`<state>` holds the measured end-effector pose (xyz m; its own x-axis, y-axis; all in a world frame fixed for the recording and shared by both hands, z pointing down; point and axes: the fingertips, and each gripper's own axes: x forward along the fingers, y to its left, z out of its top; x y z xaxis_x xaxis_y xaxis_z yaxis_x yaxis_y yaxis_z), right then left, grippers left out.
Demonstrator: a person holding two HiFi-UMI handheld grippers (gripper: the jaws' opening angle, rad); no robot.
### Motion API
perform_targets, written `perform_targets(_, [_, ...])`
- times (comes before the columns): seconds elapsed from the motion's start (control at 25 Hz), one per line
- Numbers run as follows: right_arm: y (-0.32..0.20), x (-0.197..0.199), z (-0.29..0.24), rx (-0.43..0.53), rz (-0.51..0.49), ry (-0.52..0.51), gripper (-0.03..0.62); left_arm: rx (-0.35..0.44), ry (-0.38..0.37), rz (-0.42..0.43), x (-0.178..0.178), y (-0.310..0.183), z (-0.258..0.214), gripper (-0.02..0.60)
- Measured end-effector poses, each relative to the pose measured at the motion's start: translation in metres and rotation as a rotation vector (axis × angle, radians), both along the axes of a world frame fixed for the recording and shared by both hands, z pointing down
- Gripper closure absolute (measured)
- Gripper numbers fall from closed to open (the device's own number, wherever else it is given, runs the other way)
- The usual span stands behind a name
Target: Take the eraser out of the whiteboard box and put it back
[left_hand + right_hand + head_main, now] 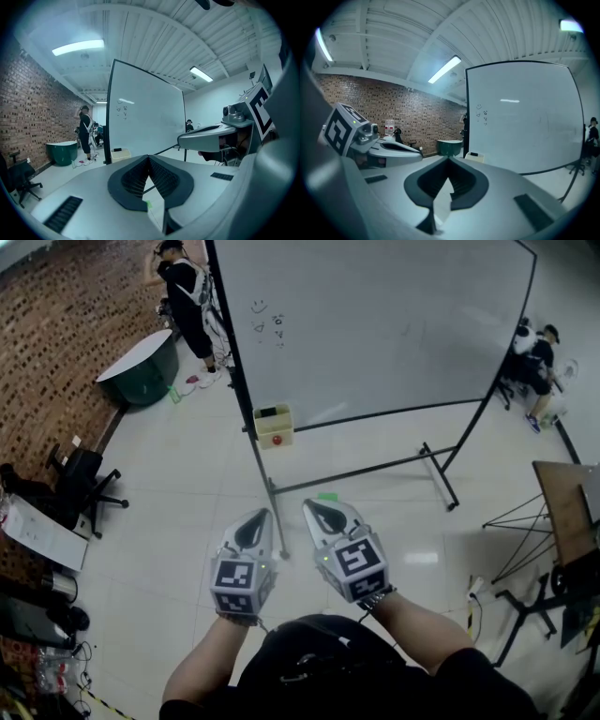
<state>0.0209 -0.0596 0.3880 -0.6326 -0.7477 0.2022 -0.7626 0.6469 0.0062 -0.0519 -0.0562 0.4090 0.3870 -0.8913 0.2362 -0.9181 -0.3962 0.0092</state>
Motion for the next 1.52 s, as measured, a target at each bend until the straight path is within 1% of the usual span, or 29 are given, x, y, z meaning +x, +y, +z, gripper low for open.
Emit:
perform_targets(0.4, [0.026, -0.028, -0.003, 0.001, 0.065, 0.004, 0.569, 0.011, 0.013, 0.08, -0.022, 0.02, -0.006, 0.583])
perform_targets(0.6, [0.036, -0.036, -0.001, -0.009, 0.087, 0.009, 0.569, 0.002, 0.016, 0.1, -0.031, 0.029, -0.004, 0.583])
perform_targets(0.76, [0.037, -0.039, 0.001, -0.006, 0.076, 0.019, 0.569, 0.0, 0.022, 0.093, -0.034, 0.029, -0.001, 0.583])
perform_targets(0.96, [0.036, -0.038, 0.004, -0.015, 0.042, 0.031, 0.569, 0.001, 0.035, 0.062, -0.033, 0.025, 0.0, 0.583])
perform_targets(1.12, [0.029, -0.03, 0.003, 0.011, 0.024, 0.028, 0.57, -0.002, 0.037, 0.043, -0.027, 0.022, 0.001, 0.583])
perform_targets(1.28, [0.03, -0.025, 0.005, -0.023, 0.012, 0.03, 0.57, -0.008, 0.033, 0.033, -0.021, 0.021, 0.003, 0.583])
perform_targets(1.52, [0.026, -0.02, 0.005, -0.022, 0.004, 0.028, 0.57, -0.011, 0.026, 0.028, -0.015, 0.017, 0.003, 0.583])
